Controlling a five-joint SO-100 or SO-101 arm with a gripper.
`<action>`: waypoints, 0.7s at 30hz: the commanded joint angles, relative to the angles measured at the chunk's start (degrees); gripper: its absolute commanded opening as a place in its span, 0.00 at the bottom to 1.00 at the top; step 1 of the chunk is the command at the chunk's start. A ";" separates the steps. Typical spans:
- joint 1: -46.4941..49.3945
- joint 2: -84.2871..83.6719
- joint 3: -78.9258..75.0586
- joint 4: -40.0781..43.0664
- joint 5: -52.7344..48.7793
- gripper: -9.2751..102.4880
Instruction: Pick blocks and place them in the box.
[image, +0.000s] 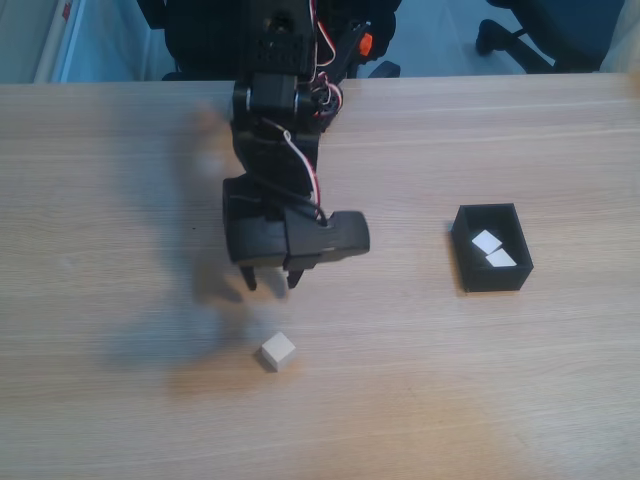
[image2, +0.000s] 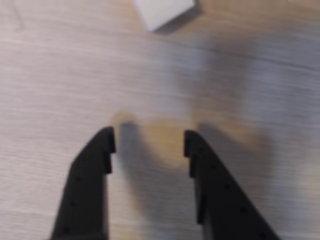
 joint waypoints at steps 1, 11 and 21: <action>0.09 -1.93 -5.27 -2.02 -1.85 0.22; 0.62 -9.23 -12.39 -3.16 -5.89 0.25; -1.41 -13.89 -16.52 -3.16 -6.94 0.25</action>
